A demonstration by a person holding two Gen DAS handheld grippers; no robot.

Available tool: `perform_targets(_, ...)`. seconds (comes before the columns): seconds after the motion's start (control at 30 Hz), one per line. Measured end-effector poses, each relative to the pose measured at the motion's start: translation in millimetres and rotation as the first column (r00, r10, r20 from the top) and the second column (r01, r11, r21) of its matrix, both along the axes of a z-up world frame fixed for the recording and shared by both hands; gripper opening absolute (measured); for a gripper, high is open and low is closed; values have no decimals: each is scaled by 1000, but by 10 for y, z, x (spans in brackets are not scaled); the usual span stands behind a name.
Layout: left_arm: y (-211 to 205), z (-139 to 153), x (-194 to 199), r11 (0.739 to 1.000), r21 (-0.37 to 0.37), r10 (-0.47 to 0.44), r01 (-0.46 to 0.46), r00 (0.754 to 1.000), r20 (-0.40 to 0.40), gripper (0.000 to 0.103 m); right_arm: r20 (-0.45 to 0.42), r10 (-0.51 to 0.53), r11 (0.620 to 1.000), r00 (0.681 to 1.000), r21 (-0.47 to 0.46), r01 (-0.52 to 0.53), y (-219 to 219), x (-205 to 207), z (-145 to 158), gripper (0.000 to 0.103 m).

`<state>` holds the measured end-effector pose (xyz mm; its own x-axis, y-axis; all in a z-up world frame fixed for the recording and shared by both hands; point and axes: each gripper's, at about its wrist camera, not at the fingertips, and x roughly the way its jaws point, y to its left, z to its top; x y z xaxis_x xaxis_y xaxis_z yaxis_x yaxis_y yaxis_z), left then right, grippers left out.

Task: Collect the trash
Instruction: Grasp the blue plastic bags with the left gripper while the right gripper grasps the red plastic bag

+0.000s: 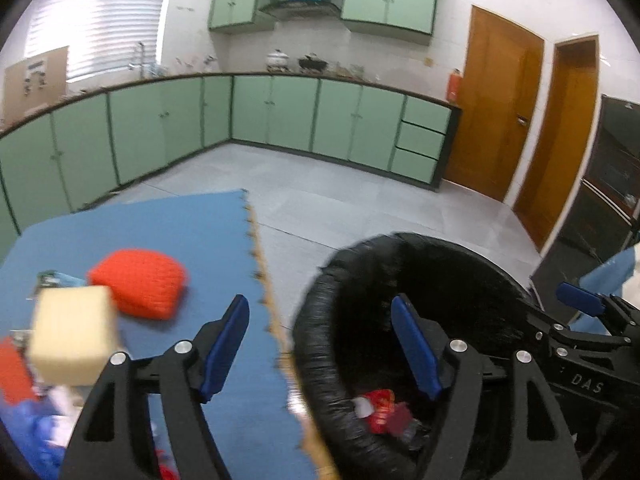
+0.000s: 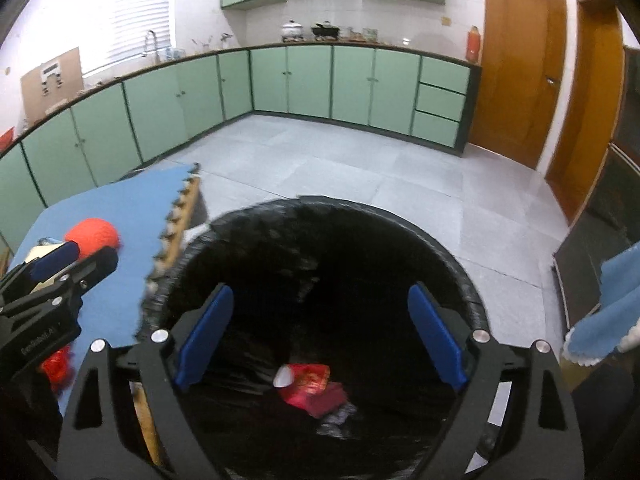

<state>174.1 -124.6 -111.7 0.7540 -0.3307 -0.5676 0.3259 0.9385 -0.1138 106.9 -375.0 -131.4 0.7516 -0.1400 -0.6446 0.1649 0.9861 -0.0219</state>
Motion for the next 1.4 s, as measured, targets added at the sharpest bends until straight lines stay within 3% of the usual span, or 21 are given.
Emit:
perform_targets(0.27,801,240,-219,987,33,154,-156,986,65,75,38,113,992,993,43,-115,599,49,143,89)
perform_targets(0.6,1851,277,-584,928,69,359,-367,927,105,75,50,266,962,963,54,-268,1483,49,134,89)
perform_targets(0.93,2203,-115,-917,906,106,410,-411,912,34,75,40,366,928,930,59,-368,2013,-166,-58,89)
perform_targets(1.33,2219,-529,-873,913,127,399,-388,914,-77,74,-7,399,916,917,61,-398,2147,-205,-238,86)
perform_targets(1.37,2222,-549,-864,915,123,396,-385,914,-88,64,-13,409,911,912,62,-408,2177,-208,-255,85)
perform_targets(1.4,2221,-570,-857,916,123,394,-382,914,-95,48,-17,419,907,908,65,-417,2200,-209,-264,85)
